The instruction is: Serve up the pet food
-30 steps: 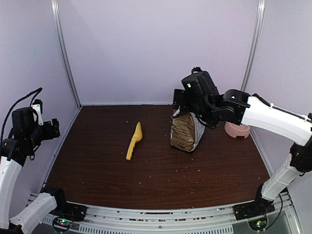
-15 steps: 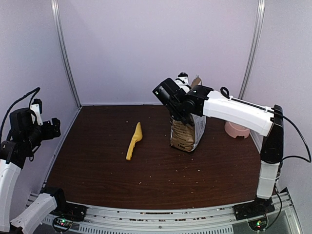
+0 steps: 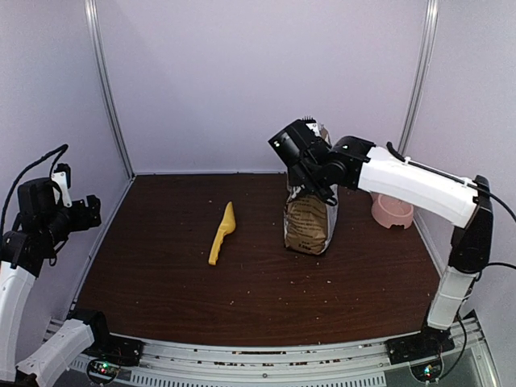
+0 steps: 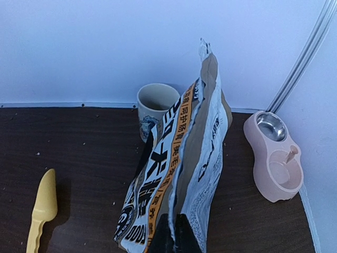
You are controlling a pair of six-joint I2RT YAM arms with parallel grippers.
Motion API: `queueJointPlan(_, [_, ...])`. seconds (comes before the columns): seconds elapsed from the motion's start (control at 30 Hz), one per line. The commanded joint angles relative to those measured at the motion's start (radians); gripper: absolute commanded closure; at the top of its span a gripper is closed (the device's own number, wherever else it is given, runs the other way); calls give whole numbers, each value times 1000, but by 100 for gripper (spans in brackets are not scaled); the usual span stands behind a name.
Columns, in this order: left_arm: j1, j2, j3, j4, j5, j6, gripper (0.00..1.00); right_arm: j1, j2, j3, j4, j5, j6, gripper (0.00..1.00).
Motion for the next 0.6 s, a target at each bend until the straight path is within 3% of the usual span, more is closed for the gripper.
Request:
queueJointPlan(0.0, [5,5,-7,53,12,-4,2,93,-242,-42,175,-83,-75,100])
queueJointPlan(0.43, [5,30,-9,61,39,-10,2,306,-285,-121,259,-219,65,100])
queueJointPlan(0.47, [5,39,-7,62,42,-12,2,307,-291,-131,264,-229,63,97])
queueJointPlan(0.5, [5,49,-5,62,48,-15,2,306,-298,-143,264,-231,55,86])
queueJointPlan(0.57, [4,65,4,61,46,-19,2,306,-328,-160,249,-211,33,54])
